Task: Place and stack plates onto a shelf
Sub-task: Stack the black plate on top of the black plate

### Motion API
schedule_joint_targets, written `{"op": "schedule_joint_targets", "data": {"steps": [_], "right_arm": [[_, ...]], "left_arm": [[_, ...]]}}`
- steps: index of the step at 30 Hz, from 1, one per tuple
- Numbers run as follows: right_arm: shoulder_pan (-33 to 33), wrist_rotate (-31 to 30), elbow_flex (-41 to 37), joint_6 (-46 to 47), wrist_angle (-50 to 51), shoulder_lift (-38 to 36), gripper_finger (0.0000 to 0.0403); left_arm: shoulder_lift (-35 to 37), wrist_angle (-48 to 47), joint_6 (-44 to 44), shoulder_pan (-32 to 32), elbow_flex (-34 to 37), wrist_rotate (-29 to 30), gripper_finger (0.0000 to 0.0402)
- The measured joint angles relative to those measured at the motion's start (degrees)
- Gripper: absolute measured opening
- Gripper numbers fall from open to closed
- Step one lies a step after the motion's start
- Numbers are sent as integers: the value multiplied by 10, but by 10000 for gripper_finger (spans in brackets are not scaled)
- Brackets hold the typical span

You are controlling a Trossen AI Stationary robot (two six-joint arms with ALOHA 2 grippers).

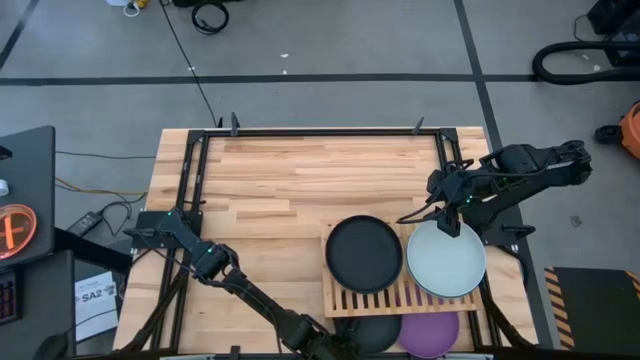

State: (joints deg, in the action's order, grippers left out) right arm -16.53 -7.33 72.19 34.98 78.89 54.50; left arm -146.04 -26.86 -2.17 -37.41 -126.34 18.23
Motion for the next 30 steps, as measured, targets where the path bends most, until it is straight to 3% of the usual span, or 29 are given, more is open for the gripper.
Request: {"op": "schedule_joint_targets", "data": {"steps": [13, 30], "right_arm": [[0, 0, 0, 0, 0, 0, 232], [0, 0, 0, 0, 0, 0, 232]], "left_arm": [[1, -28, -2, -1, -61, 0, 16], [2, 7, -26, -8, -69, -15, 16]]}}
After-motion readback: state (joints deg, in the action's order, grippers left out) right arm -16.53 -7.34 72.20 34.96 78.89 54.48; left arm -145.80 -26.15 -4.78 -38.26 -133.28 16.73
